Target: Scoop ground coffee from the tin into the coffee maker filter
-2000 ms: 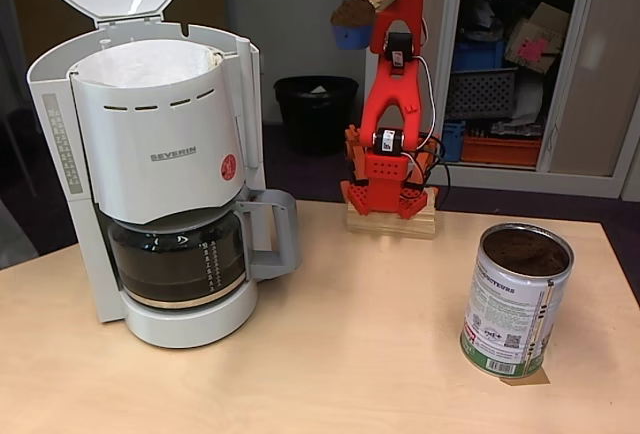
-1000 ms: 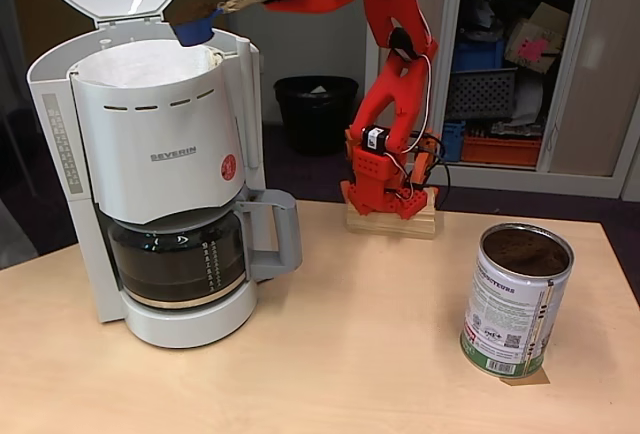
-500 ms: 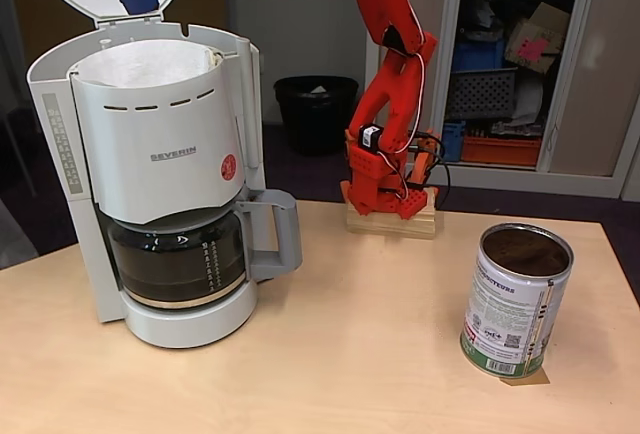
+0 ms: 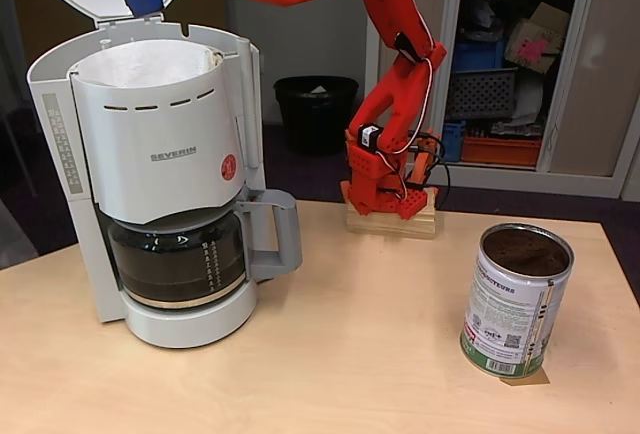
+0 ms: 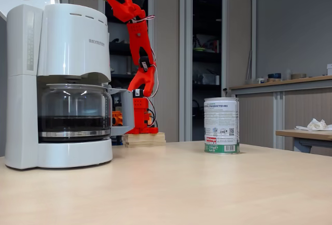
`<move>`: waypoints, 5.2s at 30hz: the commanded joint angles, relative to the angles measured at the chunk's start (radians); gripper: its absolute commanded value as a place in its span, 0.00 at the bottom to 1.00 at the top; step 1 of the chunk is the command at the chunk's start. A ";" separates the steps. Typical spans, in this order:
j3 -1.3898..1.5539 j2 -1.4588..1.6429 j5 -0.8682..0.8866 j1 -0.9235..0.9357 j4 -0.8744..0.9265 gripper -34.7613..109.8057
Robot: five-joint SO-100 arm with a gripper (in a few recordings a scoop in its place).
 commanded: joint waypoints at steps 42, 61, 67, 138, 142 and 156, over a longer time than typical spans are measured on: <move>0.479 0.304 0.804 0.067 -0.314 0.24; 0.626 0.380 1.169 0.043 -0.485 0.24; 0.663 0.394 1.267 0.035 -0.565 0.24; 0.871 0.330 1.513 0.060 -1.267 0.24; 0.752 0.342 1.126 -0.051 -1.012 0.24; 0.491 0.453 0.041 -0.502 -0.301 0.24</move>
